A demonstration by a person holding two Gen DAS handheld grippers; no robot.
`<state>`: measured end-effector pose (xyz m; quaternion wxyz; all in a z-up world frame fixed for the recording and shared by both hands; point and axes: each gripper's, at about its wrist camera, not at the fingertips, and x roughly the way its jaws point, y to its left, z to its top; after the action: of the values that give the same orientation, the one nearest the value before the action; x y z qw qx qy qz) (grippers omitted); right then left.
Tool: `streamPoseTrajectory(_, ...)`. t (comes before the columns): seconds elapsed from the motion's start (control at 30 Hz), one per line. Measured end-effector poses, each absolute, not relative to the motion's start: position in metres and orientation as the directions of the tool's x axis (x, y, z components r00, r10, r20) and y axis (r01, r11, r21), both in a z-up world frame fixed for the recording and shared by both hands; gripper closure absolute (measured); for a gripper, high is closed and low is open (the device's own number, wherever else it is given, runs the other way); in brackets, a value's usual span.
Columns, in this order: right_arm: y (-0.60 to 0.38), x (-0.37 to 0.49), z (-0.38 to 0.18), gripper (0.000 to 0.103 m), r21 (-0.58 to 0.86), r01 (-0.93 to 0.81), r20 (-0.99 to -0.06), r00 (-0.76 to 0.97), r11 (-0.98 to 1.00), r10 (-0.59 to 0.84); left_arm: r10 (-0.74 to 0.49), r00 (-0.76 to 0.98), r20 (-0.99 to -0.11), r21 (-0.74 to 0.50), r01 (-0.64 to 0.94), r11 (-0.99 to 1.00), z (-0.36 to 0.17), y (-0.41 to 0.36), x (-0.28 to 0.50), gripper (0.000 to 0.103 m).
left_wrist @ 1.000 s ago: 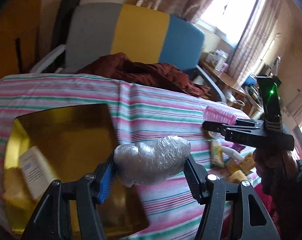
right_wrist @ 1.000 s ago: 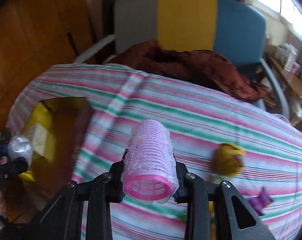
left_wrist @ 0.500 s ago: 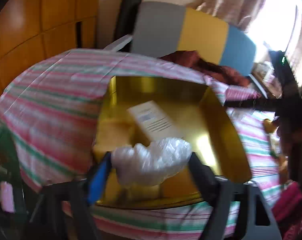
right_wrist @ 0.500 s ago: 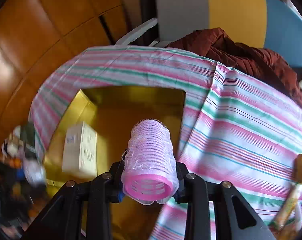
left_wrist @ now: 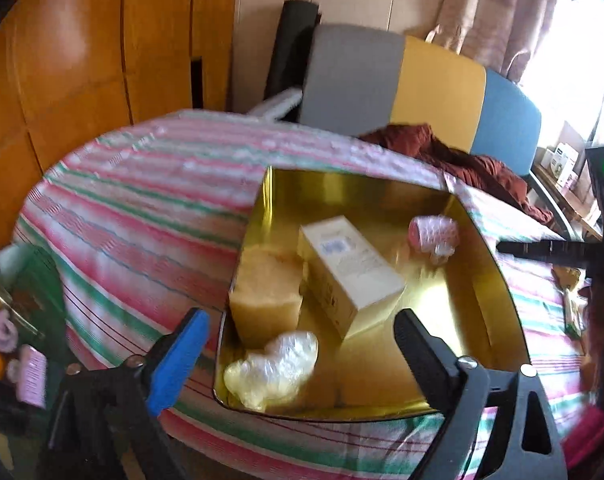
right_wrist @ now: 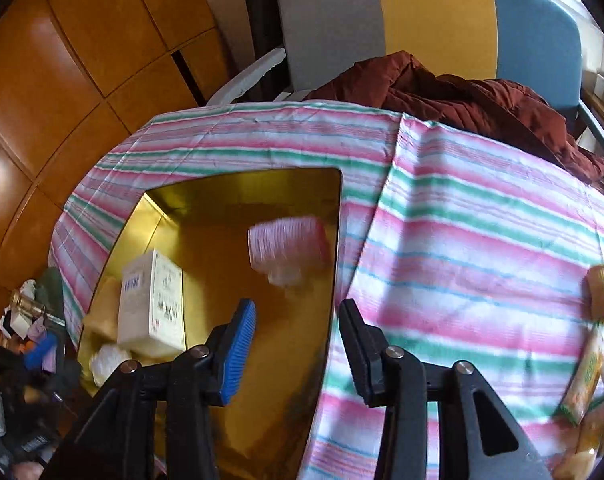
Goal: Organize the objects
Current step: 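Carry both items over the gold box and release them inside, then move both tools back to the item pile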
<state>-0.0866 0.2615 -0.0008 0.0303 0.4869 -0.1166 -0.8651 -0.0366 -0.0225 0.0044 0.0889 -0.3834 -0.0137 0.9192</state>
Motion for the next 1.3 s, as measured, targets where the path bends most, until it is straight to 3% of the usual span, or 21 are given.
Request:
streamPoseTrajectory(0.27,0.258,-0.040,-0.006,0.055,0.207,-0.059,-0.832,-0.536,-0.977,-0.143,0.169,-0.734,-0.658,-0.027,-0.201,-0.979,0.030,0.008,-0.022,0.005)
streamPoseTrajectory(0.73,0.282,0.011,-0.010,0.050,0.154,-0.147,-0.839,-0.542,-0.977,-0.050,0.296,-0.676,-0.674,-0.053,-0.355,-0.933,0.033,0.062,-0.002,0.005)
streamPoseTrajectory(0.8,0.291,0.018,-0.008,0.041,0.150,-0.170,-0.836,-0.547,-0.974,-0.033,0.322,-0.657,-0.681,-0.059,-0.390,-0.919,0.033,0.071,0.000,0.005)
streamPoseTrajectory(1.3,0.423,0.094,0.021,0.040,0.105,-0.467,-0.837,-0.518,-0.878,0.176,0.522,-0.480,-0.705,-0.108,-0.655,-0.748,0.034,0.162,0.014,0.005)
